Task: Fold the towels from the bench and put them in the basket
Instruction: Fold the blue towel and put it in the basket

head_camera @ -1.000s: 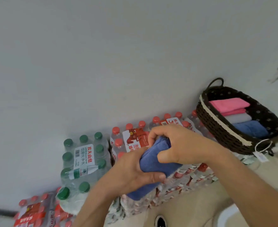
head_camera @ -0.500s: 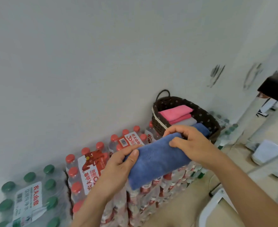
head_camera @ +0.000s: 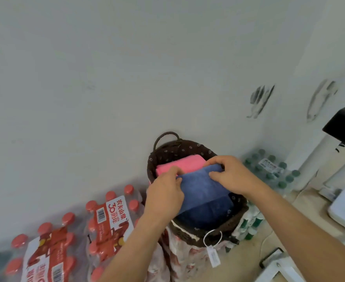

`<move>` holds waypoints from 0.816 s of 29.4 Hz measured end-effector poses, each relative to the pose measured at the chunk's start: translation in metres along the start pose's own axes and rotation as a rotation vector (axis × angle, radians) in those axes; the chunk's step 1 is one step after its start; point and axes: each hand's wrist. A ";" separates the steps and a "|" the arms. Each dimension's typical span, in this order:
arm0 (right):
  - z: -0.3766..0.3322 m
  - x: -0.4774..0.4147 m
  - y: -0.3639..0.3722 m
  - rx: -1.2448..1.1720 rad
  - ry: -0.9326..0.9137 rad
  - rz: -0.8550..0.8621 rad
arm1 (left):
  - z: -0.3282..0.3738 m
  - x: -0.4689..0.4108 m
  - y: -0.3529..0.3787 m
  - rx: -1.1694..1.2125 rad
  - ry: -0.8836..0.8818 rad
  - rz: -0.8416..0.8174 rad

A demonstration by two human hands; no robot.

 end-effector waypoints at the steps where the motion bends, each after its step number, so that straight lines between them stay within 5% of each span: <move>1: 0.007 -0.009 0.000 0.020 -0.012 -0.016 | 0.004 -0.004 0.005 -0.054 -0.008 0.006; 11: 0.041 -0.031 0.016 0.175 -0.077 -0.119 | 0.012 -0.009 0.032 -0.511 -0.009 -0.071; 16: 0.036 -0.030 0.016 0.314 -0.118 -0.091 | 0.015 -0.008 0.025 -0.701 0.088 0.023; 20: 0.033 -0.028 0.015 0.445 -0.179 -0.050 | 0.007 -0.023 0.043 -0.591 0.395 0.102; 24: 0.040 -0.024 0.017 0.470 -0.211 0.000 | 0.007 -0.031 0.066 -0.500 0.195 -0.151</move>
Point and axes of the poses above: each hand's wrist, its own x-axis away from the middle knuckle, its own y-axis out of the palm, z = x × y, and after that the axes turned 4 degrees about x, right-handed
